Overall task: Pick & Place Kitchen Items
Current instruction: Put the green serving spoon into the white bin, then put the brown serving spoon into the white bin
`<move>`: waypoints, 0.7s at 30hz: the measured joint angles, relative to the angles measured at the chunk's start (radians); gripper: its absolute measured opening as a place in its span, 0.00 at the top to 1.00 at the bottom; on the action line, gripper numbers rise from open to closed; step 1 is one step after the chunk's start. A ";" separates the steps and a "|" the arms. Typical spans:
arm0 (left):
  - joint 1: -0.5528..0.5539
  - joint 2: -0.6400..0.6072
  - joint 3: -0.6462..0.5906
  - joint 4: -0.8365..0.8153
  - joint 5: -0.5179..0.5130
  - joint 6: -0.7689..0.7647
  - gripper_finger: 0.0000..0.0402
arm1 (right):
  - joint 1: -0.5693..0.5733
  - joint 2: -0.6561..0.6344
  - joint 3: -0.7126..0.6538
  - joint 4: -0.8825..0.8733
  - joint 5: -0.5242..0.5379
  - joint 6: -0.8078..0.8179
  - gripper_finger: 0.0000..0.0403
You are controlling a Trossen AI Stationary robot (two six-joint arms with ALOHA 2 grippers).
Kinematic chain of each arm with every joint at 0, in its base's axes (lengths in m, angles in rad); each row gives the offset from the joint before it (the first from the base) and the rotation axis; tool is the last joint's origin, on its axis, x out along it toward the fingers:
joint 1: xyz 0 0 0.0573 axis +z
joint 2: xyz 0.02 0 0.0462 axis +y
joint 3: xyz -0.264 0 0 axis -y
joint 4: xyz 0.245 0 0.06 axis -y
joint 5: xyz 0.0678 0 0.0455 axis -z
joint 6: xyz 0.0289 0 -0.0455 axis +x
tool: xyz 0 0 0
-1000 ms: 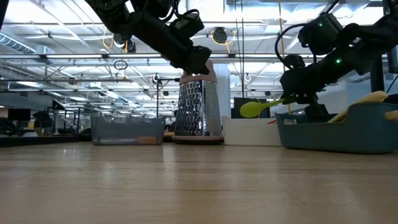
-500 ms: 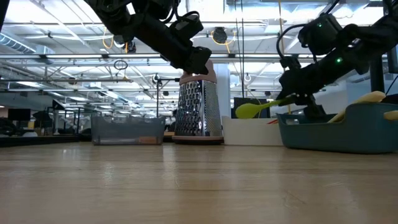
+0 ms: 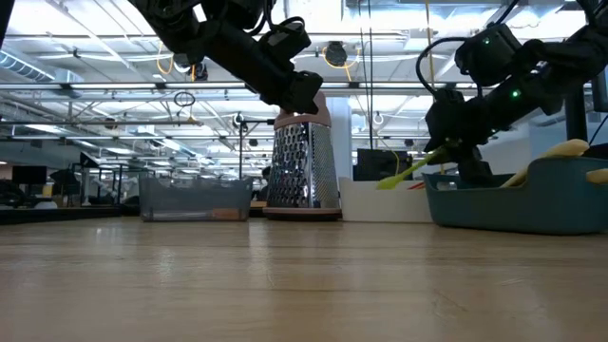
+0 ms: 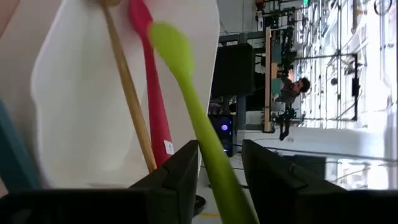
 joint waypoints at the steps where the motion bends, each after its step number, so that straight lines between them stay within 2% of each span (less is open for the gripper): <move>1: 0.000 0.000 0.000 0.000 0.000 0.000 0.92 | 0.003 0.000 0.000 0.003 0.000 0.022 0.70; 7: 0.000 0.000 0.000 -0.001 0.000 0.000 0.92 | 0.035 0.000 0.000 0.100 0.000 0.113 0.70; 13: 0.000 0.000 0.000 -0.005 0.000 0.000 0.92 | 0.076 0.000 0.000 0.144 -0.001 0.118 0.69; 21: 0.000 0.000 0.000 -0.023 0.000 -0.004 0.92 | 0.181 0.000 0.000 0.164 -0.001 0.275 0.70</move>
